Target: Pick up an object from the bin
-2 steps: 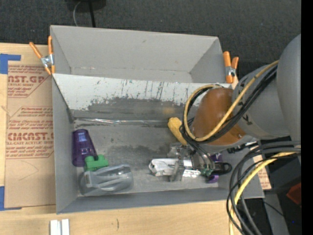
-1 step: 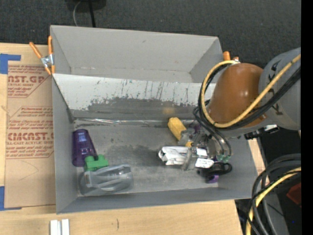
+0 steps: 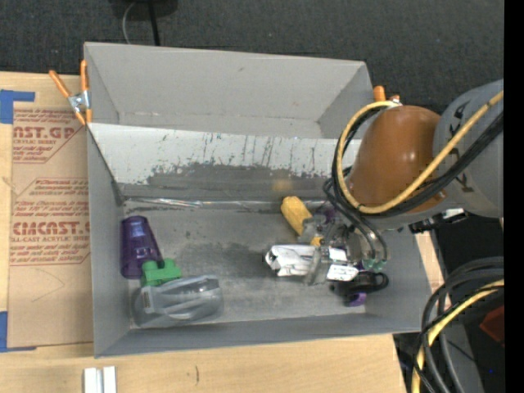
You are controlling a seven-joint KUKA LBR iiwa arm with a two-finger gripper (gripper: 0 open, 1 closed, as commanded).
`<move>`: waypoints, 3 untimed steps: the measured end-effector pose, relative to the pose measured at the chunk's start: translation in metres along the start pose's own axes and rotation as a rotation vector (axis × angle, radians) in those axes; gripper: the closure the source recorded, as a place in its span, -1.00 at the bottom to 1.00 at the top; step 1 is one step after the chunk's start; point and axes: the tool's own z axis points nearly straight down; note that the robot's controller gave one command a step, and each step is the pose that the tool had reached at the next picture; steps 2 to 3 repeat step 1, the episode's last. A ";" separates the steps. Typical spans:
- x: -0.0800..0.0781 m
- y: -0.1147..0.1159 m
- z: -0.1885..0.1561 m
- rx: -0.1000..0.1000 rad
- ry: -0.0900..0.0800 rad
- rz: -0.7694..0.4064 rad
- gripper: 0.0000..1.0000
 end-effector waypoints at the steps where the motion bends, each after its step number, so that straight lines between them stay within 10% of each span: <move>1: 0.000 -0.001 -0.005 0.000 0.008 -0.004 1.00; 3: 0.000 -0.001 -0.005 0.000 0.008 -0.004 1.00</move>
Offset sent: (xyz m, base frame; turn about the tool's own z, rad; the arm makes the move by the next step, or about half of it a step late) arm 0.0340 0.0324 -0.0394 -0.2958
